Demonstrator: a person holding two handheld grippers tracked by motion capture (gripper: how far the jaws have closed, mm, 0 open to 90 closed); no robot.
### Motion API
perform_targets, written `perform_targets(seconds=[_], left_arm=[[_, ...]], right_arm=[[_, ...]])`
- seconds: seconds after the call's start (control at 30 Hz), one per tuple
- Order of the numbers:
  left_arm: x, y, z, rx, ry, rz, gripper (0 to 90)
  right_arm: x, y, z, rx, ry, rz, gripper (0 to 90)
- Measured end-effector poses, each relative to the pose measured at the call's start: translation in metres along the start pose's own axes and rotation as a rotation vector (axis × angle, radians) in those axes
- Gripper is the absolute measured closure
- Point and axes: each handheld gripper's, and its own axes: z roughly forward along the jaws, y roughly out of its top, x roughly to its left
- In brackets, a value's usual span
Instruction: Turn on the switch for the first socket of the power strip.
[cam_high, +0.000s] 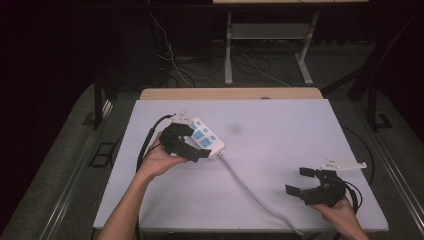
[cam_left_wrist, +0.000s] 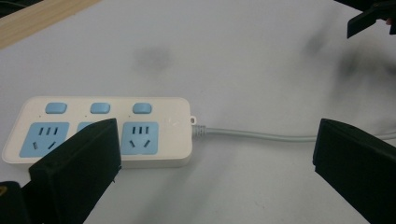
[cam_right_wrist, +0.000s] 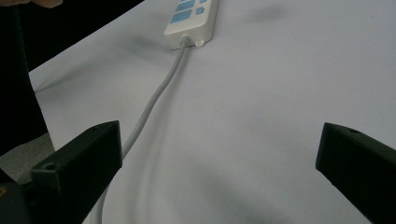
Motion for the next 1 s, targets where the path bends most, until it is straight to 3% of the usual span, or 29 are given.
perform_targets(seconds=[0.43, 1.0], left_arm=[[0.008, 0.016, 0.013, 0.056, -0.006, 0.036, 0.7], [0.018, 0.048, 0.027, 0.117, -0.008, 0.09, 4.7]], right_arm=[[0.0, 0.0, 0.0, 0.004, 0.0, 0.0, 0.1], [0.001, 0.0, 0.0, 0.009, 0.0, -0.004, 0.1]])
